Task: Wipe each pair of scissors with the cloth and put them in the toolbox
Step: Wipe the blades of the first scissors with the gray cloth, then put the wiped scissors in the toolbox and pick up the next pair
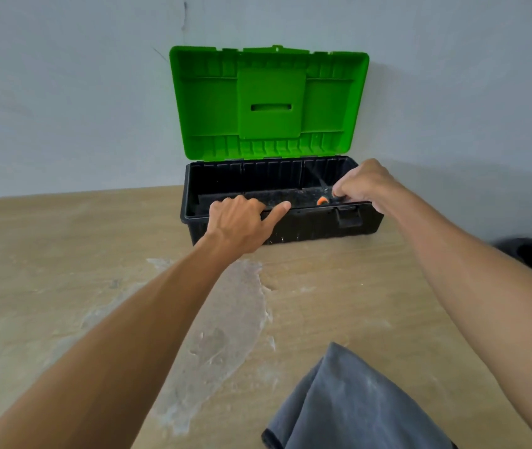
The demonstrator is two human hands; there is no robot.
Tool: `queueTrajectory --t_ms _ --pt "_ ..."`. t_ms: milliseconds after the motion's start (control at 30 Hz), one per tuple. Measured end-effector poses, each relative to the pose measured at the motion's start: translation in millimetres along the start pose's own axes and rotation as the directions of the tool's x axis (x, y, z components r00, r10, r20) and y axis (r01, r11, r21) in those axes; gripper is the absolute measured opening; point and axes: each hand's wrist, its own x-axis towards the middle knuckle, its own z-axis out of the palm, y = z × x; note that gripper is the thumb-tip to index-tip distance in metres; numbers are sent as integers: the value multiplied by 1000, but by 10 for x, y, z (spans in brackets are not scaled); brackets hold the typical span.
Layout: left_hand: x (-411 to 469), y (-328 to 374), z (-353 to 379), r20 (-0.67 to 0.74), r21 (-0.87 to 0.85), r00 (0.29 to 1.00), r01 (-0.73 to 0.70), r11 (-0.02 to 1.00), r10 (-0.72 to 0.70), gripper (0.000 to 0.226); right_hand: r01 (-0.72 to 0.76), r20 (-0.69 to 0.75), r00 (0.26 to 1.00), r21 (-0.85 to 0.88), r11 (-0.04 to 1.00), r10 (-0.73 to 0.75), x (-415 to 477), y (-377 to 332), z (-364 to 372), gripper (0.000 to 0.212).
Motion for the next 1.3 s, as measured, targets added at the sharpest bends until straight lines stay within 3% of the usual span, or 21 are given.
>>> queueTrajectory --t_ms 133,200,300,433,600,867,1100,1200,1300 --pt "-11 3 32 -32 30 999 -14 999 15 81 31 85 996 -405 914 3 101 -7 55 39" --pt "-6 5 36 -43 26 999 -22 999 23 80 51 116 993 -529 847 12 150 -35 81 43" --pt "-16 -1 50 -41 22 999 -27 999 27 79 71 164 986 -614 786 39 206 -59 102 38" --pt "-34 -8 33 -13 29 999 -32 999 33 80 107 182 983 -673 732 24 211 -62 86 15" --pt "-27 -3 6 23 28 999 -32 999 32 81 149 168 984 -632 761 -53 190 27 38 18" --pt "-30 -15 -4 60 10 998 -28 1000 27 77 267 26 961 -360 894 -277 -165 68 45 28" --pt "-337 -93 -173 90 -59 995 -35 998 40 57 530 -59 822 -286 798 -566 -789 -55 56 19" --pt "-641 -258 -353 20 -189 999 -43 981 47 62 614 -22 769 -255 747 -639 -1180 -176 122 24" --pt "-1029 -444 -654 -30 -348 999 21 937 -34 62 680 77 732 -135 721 -676 -1718 -329 170 26"
